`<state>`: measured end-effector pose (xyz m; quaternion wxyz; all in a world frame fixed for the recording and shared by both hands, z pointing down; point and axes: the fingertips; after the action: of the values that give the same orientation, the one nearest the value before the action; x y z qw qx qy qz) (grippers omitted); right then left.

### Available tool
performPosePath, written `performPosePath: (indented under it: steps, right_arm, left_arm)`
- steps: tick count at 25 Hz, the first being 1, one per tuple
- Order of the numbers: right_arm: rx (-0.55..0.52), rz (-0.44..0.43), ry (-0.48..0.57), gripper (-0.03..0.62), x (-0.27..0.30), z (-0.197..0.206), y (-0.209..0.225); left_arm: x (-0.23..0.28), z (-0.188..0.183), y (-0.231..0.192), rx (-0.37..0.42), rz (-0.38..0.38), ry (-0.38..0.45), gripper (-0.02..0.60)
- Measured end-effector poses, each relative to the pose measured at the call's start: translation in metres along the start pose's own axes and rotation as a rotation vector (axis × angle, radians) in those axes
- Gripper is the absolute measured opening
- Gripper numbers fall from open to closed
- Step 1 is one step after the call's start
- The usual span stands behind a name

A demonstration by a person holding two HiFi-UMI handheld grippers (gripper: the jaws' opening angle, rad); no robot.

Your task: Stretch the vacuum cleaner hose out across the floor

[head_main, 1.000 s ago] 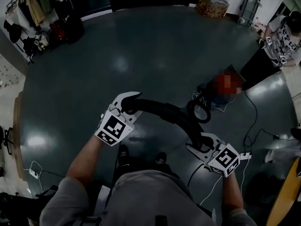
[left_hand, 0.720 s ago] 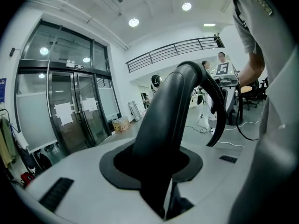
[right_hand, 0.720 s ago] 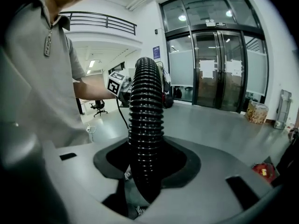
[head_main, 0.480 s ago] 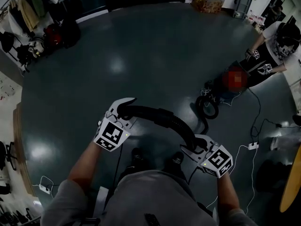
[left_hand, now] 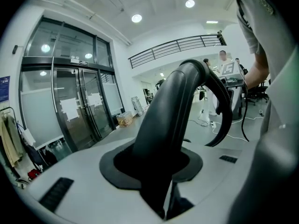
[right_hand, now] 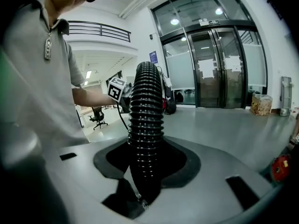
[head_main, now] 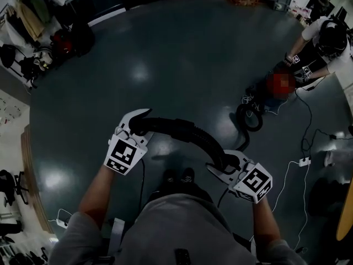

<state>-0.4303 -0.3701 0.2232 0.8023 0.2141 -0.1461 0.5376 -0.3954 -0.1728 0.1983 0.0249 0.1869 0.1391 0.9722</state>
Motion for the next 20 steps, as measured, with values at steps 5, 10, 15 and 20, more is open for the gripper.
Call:
performPosePath:
  steps: [5,10,15,20]
  right_arm:
    - [-0.002,0.053,0.029,0.164,0.006,-0.020,0.005]
    - [0.040,0.133,0.018,0.164,0.031,-0.027,0.003]
    - [0.085,0.274,0.003,0.163,0.065,-0.048,-0.007]
    - [0.132,0.504,0.046,0.160,0.089,-0.082,-0.018]
  left_arm:
    - [-0.002,-0.005,-0.014,-0.005,0.018,0.013,0.130]
    - [0.007,0.009,-0.038,0.004,0.090,0.039,0.130]
    - [0.025,0.032,-0.072,-0.004,0.232,0.074,0.130]
    - [0.050,0.046,-0.098,0.025,0.369,0.086,0.130]
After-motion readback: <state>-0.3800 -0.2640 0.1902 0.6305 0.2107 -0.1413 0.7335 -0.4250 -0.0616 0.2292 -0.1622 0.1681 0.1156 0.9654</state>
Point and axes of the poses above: the fingertips, and each gripper's own axes: x forward along the fingers, y to its right, z out of its underside
